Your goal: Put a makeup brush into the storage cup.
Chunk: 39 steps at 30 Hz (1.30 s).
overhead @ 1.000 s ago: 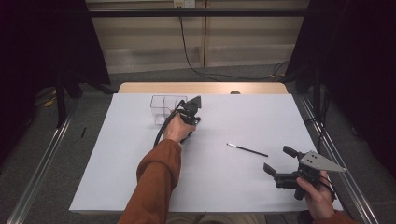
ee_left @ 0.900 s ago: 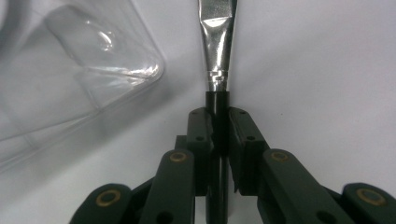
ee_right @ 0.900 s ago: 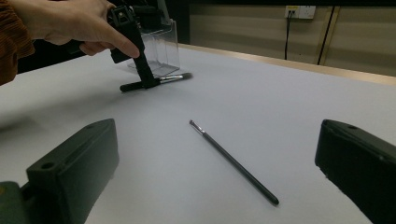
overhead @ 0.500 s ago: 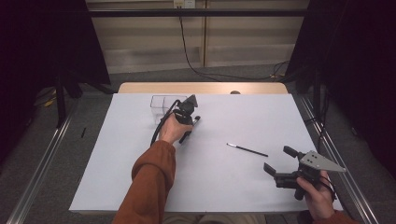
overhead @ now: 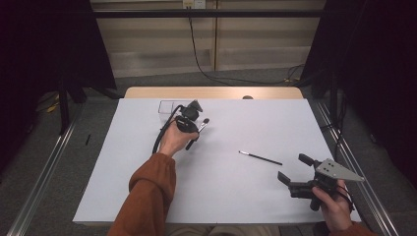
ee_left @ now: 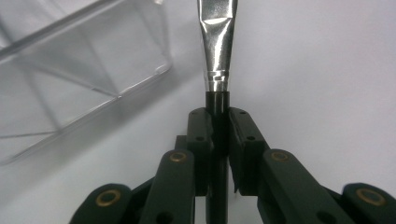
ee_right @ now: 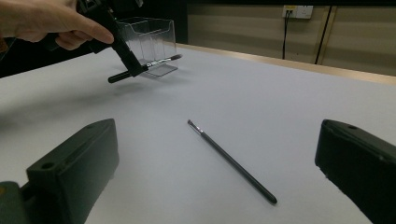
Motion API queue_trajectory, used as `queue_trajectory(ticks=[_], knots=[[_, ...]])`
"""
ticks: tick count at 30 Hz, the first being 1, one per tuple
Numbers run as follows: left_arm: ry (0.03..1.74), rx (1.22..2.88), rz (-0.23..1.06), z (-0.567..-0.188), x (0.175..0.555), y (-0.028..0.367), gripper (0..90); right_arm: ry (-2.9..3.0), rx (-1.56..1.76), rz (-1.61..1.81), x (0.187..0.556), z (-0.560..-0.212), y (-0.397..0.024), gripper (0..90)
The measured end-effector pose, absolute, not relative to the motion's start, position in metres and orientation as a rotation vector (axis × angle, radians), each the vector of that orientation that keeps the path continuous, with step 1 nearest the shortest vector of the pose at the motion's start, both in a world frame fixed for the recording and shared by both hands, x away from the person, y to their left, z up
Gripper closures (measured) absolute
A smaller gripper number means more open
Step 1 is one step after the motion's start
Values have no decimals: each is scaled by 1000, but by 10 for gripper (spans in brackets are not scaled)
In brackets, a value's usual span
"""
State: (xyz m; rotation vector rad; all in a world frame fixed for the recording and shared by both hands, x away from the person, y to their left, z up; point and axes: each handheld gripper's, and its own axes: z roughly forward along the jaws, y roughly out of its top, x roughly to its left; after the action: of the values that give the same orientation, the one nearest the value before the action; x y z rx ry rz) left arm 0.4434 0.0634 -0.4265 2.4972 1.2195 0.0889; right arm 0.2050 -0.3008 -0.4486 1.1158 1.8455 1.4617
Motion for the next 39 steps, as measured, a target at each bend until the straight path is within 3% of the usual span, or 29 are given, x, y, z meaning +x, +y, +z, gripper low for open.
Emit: queue_trajectory(ticks=[15, 39], knots=[[1163, 2339, 111, -415, 425, 95, 800, 1845, 1117, 1458, 205, -449, -300, 0], [1035, 2062, 188, -408, 406, 114, 800, 1852, 1109, 1454, 206, -449, -300, 0]])
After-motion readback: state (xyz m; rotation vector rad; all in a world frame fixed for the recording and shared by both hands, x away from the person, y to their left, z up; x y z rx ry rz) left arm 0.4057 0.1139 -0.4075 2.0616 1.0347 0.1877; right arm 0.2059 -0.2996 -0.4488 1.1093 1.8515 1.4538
